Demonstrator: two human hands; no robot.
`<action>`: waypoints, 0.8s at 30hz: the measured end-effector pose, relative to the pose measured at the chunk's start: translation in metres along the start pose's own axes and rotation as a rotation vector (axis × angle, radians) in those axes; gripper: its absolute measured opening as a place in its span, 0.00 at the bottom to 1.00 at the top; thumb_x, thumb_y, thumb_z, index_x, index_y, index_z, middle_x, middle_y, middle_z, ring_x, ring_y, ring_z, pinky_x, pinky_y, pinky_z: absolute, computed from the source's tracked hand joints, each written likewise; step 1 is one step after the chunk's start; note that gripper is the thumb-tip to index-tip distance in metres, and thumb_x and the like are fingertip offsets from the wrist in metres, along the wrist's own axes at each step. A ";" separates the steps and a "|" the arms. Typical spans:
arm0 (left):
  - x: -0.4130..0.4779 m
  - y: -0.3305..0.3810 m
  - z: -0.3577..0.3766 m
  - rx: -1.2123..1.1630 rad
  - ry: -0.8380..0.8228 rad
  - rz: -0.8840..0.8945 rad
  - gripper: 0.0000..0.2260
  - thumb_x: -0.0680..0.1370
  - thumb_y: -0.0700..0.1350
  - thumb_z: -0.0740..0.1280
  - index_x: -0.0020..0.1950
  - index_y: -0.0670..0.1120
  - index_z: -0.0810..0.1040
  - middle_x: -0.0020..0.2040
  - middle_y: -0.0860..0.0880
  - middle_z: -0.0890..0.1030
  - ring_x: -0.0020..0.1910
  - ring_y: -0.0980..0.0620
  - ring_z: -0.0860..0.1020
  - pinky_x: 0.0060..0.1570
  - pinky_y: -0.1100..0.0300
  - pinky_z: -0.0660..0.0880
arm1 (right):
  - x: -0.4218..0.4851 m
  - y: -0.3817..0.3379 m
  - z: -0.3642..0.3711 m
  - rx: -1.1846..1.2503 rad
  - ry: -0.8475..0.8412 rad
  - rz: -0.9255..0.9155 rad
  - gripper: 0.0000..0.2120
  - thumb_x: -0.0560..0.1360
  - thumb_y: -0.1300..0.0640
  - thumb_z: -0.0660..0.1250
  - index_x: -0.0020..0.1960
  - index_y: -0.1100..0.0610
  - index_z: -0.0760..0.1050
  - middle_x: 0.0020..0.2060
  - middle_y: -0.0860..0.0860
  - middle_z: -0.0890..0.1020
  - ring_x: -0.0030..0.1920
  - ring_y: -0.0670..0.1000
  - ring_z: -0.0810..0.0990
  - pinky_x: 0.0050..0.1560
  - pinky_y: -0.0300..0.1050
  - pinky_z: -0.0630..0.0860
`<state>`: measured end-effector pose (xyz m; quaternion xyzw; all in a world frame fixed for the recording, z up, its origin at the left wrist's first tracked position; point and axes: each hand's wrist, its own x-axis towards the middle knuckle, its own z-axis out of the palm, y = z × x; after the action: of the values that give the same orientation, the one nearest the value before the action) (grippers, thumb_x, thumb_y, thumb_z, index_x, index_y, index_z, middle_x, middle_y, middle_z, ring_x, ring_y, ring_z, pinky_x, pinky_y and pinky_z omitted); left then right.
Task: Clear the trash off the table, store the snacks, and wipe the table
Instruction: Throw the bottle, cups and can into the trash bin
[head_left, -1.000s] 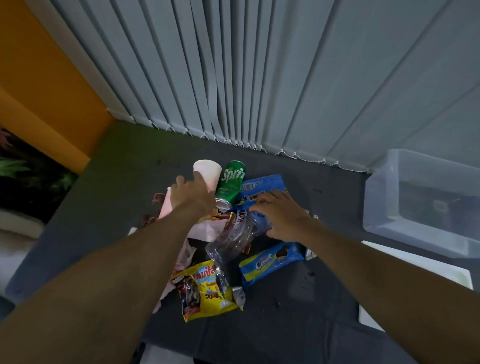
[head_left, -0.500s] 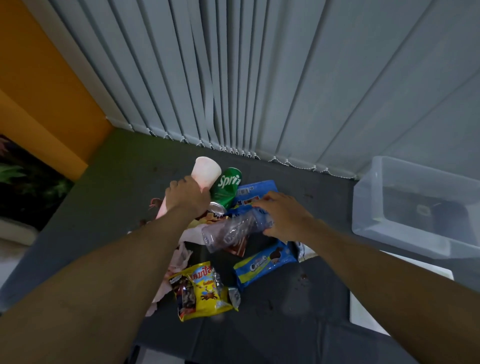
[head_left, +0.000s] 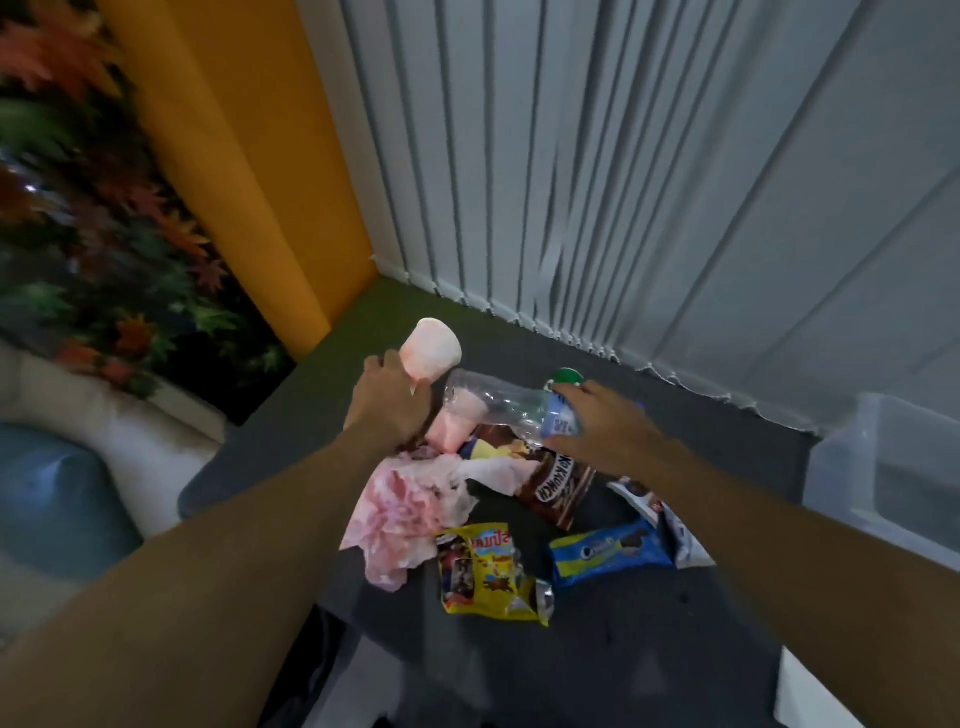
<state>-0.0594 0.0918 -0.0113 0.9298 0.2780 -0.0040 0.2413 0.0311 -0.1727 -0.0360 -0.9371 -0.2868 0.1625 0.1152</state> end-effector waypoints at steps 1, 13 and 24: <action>-0.004 -0.010 -0.007 -0.009 0.008 -0.013 0.24 0.80 0.51 0.63 0.72 0.41 0.65 0.65 0.38 0.71 0.61 0.37 0.74 0.59 0.44 0.73 | 0.004 -0.011 0.001 0.002 -0.010 -0.006 0.37 0.72 0.36 0.68 0.76 0.47 0.60 0.67 0.52 0.71 0.66 0.57 0.72 0.62 0.52 0.72; -0.062 -0.185 -0.089 -0.075 0.108 -0.272 0.24 0.79 0.50 0.65 0.72 0.44 0.64 0.64 0.38 0.71 0.59 0.33 0.75 0.56 0.43 0.74 | 0.045 -0.202 0.041 0.072 -0.069 -0.069 0.35 0.71 0.31 0.64 0.73 0.43 0.62 0.59 0.54 0.74 0.56 0.58 0.77 0.54 0.51 0.75; -0.119 -0.345 -0.114 -0.151 0.095 -0.538 0.22 0.77 0.49 0.66 0.65 0.38 0.67 0.60 0.34 0.72 0.58 0.31 0.74 0.56 0.45 0.71 | 0.054 -0.373 0.130 0.120 -0.245 -0.192 0.35 0.73 0.41 0.67 0.76 0.44 0.59 0.63 0.54 0.73 0.61 0.59 0.74 0.58 0.50 0.73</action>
<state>-0.3531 0.3337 -0.0477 0.8011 0.5253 -0.0039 0.2869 -0.1613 0.1763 -0.0527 -0.8701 -0.3766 0.2805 0.1500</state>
